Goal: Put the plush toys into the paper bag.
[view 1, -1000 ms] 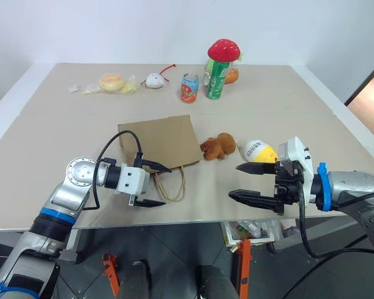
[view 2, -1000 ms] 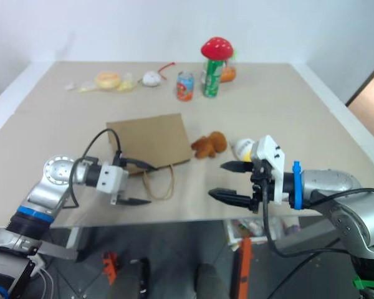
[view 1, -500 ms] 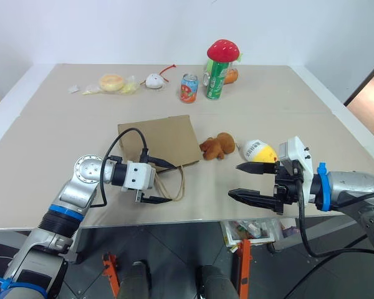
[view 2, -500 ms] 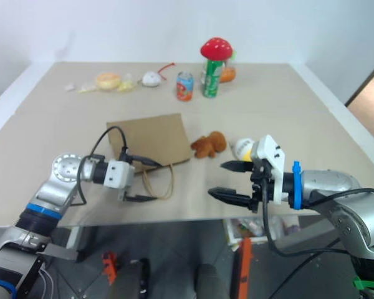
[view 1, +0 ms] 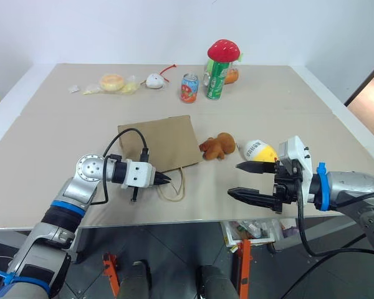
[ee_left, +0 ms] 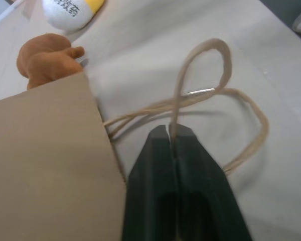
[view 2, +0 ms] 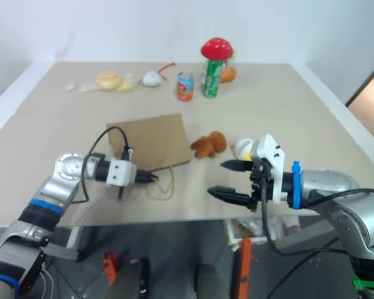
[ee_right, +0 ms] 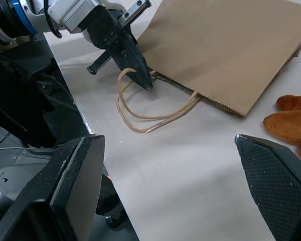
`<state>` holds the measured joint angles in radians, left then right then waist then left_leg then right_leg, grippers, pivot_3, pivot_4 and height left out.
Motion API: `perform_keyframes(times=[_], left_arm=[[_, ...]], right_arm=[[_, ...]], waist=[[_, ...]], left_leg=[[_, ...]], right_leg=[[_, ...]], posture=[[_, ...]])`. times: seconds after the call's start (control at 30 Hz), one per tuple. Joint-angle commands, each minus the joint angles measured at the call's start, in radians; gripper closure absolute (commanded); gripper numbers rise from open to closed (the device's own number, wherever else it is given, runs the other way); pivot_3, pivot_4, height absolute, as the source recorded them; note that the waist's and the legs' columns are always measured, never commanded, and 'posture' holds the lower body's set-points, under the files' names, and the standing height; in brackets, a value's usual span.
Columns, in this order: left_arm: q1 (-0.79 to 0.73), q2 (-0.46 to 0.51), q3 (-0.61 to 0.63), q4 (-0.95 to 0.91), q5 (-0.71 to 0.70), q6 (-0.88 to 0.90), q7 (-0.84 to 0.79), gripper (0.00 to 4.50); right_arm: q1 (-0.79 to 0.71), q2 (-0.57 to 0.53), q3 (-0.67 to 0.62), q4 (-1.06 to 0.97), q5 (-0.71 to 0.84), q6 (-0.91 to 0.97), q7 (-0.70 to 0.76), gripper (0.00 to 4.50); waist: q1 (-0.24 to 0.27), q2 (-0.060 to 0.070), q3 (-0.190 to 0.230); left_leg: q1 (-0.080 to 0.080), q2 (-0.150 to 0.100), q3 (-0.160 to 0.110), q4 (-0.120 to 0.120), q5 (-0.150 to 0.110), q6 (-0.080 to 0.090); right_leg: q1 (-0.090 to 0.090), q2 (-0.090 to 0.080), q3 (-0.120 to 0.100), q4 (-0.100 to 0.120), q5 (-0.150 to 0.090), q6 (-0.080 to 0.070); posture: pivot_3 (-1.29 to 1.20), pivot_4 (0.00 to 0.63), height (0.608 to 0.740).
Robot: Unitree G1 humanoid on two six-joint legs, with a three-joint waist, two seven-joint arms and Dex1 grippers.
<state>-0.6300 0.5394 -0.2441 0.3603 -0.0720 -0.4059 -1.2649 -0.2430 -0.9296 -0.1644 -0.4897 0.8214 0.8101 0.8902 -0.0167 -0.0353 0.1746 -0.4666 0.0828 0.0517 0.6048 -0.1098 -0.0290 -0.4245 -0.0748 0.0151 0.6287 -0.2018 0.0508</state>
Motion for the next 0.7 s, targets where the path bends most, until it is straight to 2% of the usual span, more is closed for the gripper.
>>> perform_keyframes(times=[0.03,0.23,0.43,0.53,0.7], left_arm=[[-0.015,-0.022,0.039,-0.091,-0.105,0.131,0.006,4.43],[-0.023,-0.019,0.124,-0.285,-0.34,0.547,0.042,4.43],[-0.057,-0.031,0.211,-0.344,-0.469,0.81,0.154,4.43],[-0.052,-0.043,0.23,-0.374,-0.498,0.877,0.204,4.5],[-0.052,-0.073,0.282,-0.409,-0.568,0.975,0.286,4.5]], right_arm=[[-0.011,0.004,-0.039,-0.034,0.016,-0.015,-0.003,0.0],[-0.027,0.021,-0.025,-0.045,0.025,-0.008,-0.014,0.0],[-0.103,0.154,0.063,-0.027,-0.054,-0.036,-0.143,0.0],[-0.118,0.206,0.05,-0.015,-0.054,-0.051,-0.172,0.82],[-0.134,0.23,0.026,0.0,-0.036,-0.052,-0.181,3.2]], waist=[[0.0,0.0,0.0],[-0.001,0.0,0.0],[-0.004,0.0,0.0],[-0.002,0.0,0.0],[-0.001,0.0,0.0]], left_leg=[[0.0,0.0,0.0,0.0,0.0,0.0],[0.0,0.0,-0.001,0.0,0.0,0.001],[0.002,0.0,-0.004,0.001,0.0,0.001],[0.002,0.0,-0.004,0.001,0.0,0.001],[0.001,0.0,-0.003,0.001,0.001,0.001]], right_leg=[[0.0,0.0,0.0,0.0,0.0,0.0],[0.0,0.001,0.0,0.001,0.0,0.0],[0.0,0.003,0.0,0.001,0.0,0.0],[0.001,0.003,0.0,0.002,0.0,0.0],[0.001,0.003,0.001,0.002,0.0,0.001]], posture=[[0.0,0.15,0.74],[0.0,0.15,0.74],[0.0,0.15,0.74],[0.0,0.15,0.74],[0.0,0.15,0.74]])
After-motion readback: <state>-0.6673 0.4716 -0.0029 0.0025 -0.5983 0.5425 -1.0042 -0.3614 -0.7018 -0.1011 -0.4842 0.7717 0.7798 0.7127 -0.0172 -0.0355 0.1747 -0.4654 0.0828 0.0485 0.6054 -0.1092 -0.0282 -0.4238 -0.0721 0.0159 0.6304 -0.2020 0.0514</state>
